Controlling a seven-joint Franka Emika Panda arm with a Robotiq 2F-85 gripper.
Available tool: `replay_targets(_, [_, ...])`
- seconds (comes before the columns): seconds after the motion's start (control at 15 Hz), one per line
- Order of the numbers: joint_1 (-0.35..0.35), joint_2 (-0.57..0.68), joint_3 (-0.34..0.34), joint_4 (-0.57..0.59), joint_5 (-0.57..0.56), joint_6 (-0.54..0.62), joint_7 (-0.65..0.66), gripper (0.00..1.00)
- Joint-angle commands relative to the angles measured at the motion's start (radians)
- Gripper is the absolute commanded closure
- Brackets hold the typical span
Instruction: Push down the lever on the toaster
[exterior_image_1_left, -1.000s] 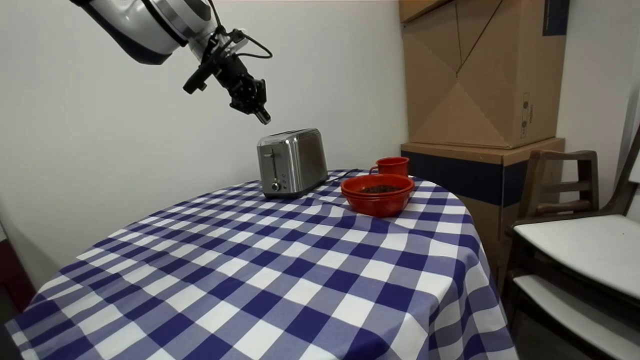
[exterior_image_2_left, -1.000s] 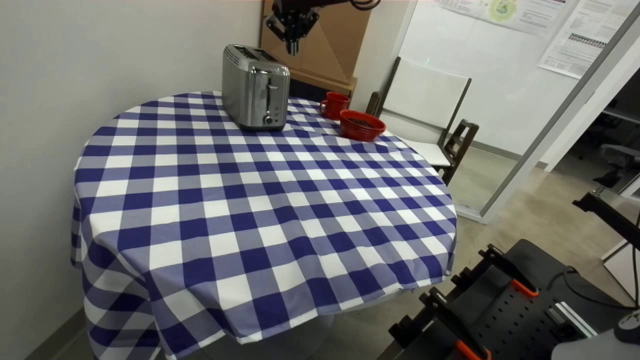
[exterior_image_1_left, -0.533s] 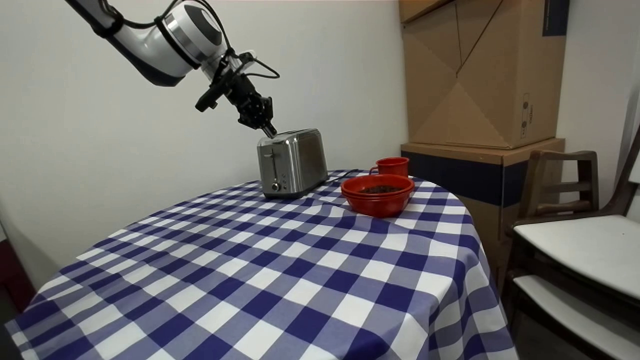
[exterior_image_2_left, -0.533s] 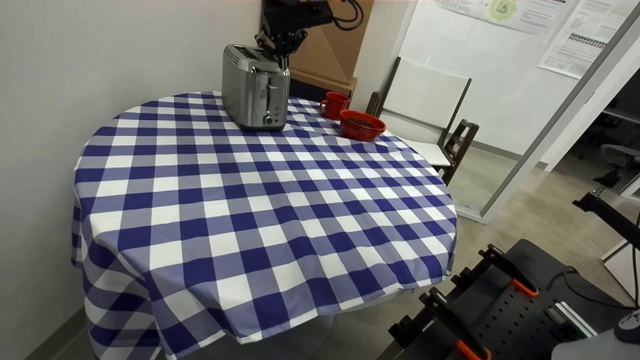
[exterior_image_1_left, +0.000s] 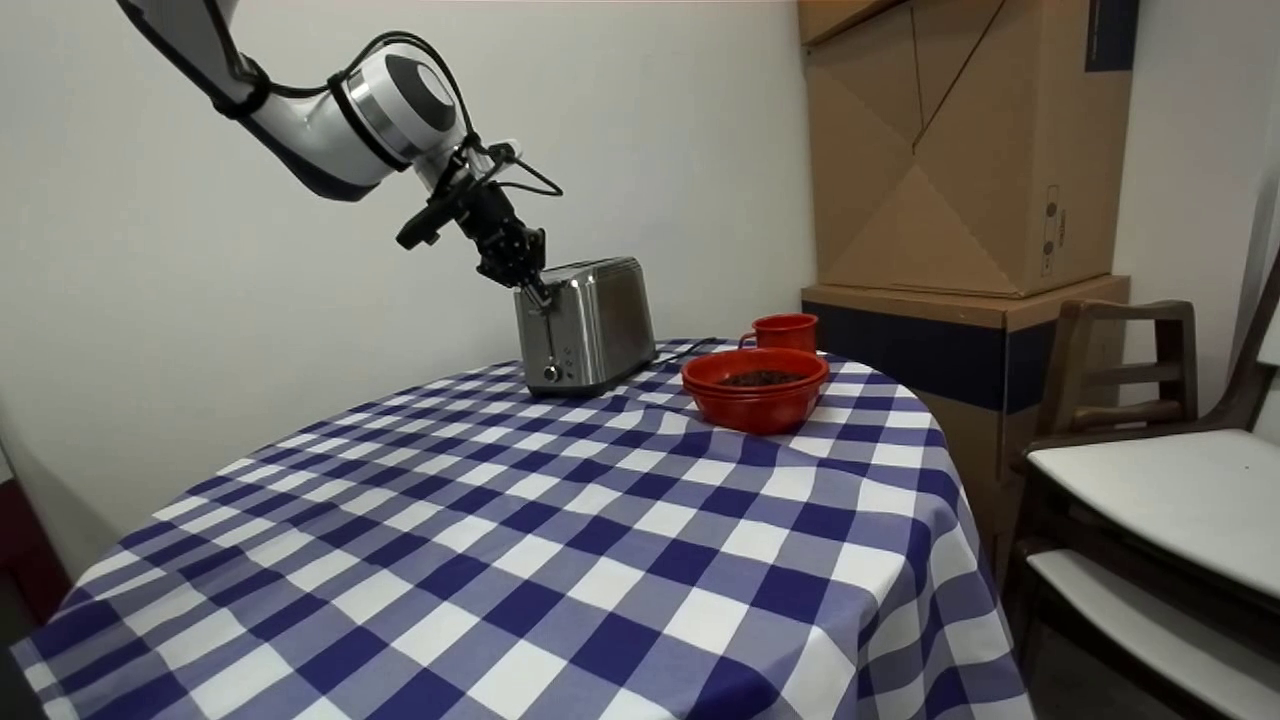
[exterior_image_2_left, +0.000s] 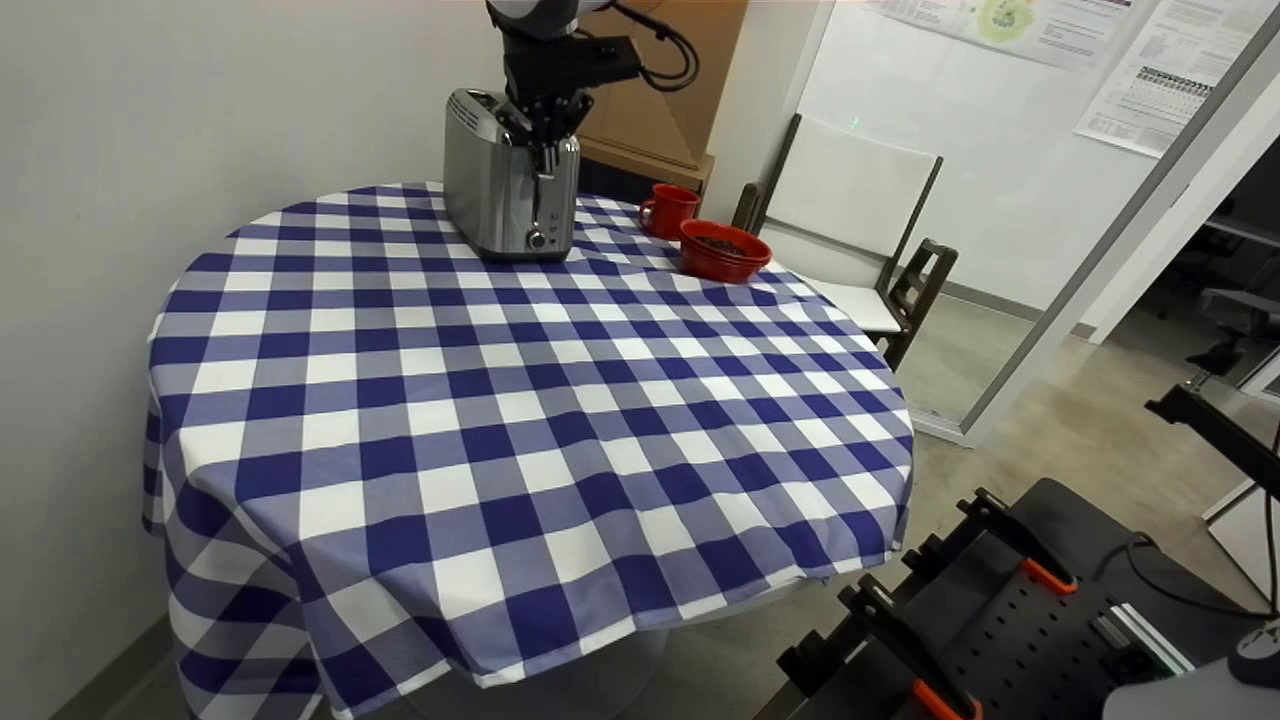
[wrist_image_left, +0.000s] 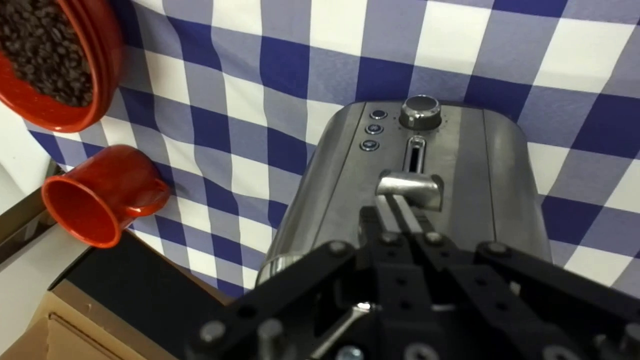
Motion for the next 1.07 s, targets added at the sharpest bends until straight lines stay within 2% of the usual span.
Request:
replay_targets(0.0, [0.002, 0.081, -0.004, 0.116, 0.057, -0.065, -0.054, 1.00])
replay_targets(0.67, [-0.007, 0.271, -0.011, 0.283, 0.078, -0.180, -0.090, 1.00])
replay_targets(1.0, [-0.011, 0.283, 0.001, 0.342, 0.090, -0.261, -0.120, 0.99])
